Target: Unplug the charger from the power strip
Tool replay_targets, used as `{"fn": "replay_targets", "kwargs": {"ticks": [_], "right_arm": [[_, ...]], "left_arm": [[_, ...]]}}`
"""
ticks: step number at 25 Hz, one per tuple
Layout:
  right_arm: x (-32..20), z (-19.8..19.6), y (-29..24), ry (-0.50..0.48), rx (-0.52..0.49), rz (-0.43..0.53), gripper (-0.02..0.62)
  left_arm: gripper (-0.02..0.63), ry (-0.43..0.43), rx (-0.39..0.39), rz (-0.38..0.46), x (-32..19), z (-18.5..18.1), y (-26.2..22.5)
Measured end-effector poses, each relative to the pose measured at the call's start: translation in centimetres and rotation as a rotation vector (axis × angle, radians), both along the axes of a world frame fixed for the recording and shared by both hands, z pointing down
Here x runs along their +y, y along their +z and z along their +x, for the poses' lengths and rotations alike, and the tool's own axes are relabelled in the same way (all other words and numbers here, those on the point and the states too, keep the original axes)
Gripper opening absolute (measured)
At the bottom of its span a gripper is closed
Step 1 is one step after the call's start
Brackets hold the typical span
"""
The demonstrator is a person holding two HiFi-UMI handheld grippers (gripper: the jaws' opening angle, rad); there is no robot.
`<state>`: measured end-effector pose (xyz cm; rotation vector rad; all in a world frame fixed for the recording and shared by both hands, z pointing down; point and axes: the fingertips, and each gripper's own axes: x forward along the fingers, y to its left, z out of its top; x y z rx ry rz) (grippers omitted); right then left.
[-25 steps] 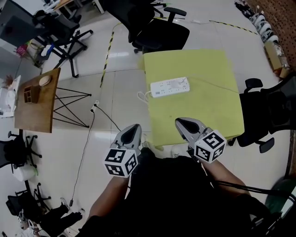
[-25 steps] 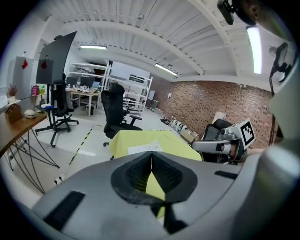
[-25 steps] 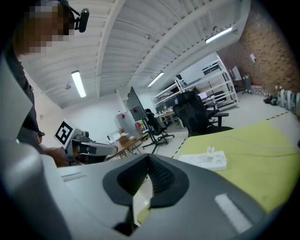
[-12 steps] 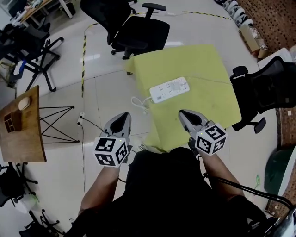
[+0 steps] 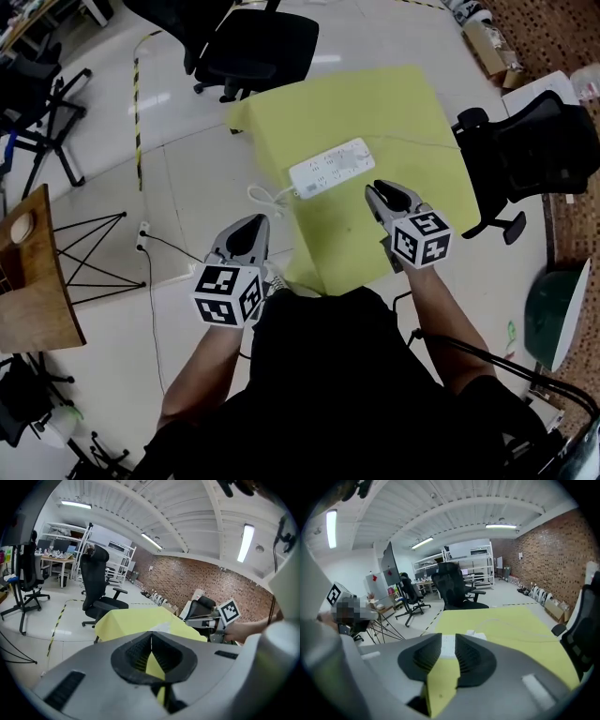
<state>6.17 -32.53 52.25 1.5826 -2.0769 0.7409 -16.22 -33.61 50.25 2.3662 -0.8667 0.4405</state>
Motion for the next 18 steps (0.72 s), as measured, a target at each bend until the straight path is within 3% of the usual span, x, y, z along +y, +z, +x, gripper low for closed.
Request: {"fn": "replay_targets", "kwargs": {"ticks": [5,7,14,18], "right_arm": [[-4.1,2.0,4.9,-0.001,0.094,-0.076,0.208],[-5.3,2.6,6.7,0.006,0.098,-0.107,0.231],[-7.2,3.3,10.1,0.037,0.045,-0.148,0.236],[-7.4,3.1,10.5,0.032,0.041,-0.140,0.183]], "left_arm": [[0.008,-0.025,0.000,-0.032,0.0,0.5,0.6],[0.008,-0.040,-0.012,-0.048,0.0,0.4,1.1],[0.008,-0.038,-0.033,-0.091,0.3,1.2,2.2],[0.008,-0.046,-0.031,-0.098,0.4,1.3,2.4]]}}
